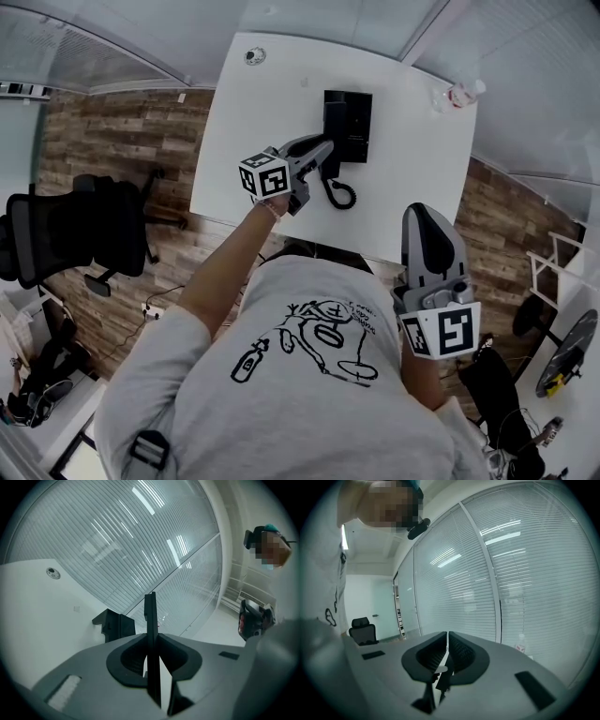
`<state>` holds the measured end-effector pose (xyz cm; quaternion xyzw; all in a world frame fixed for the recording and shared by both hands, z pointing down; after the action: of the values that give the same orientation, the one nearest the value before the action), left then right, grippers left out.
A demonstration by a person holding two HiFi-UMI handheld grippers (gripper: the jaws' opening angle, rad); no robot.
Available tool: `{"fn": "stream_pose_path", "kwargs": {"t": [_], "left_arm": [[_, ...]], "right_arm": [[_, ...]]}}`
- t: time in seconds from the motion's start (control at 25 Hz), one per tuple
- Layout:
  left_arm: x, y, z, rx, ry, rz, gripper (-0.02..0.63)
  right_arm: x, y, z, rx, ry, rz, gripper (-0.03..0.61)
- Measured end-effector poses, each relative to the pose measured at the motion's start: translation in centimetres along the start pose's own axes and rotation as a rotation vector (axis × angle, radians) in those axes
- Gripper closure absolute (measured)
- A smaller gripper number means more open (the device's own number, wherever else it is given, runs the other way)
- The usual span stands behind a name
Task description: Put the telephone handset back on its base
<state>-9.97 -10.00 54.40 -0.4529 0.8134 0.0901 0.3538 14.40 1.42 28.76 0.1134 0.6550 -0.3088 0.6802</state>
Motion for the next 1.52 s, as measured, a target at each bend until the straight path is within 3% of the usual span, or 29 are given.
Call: {"fn": "stream_pose_path", "kwargs": {"t": [0.8, 1.52], "left_arm": [[-1.0, -2.8, -5.4, 0.104, 0.138, -0.002, 0.546], [-1.7, -4.1, -6.5, 0.18, 0.167, -0.011, 0.546]], "right_arm": [[-0.6, -1.5, 0.7, 0.012, -0.014, -0.024, 0.568], [-0.5, -1.7, 1.5, 0.003, -0.026, -0.033, 0.568]]}}
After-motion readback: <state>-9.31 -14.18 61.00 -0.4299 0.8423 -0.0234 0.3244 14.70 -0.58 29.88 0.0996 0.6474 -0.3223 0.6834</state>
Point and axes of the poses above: the fingertips, and each gripper's own axes: y backward along the fingers, z to its right, x out of its top, the point moved 9 cm from there along y, backward along the fingers, and after that the axes turned 3 degrees about -z, right-handed, at the moved point
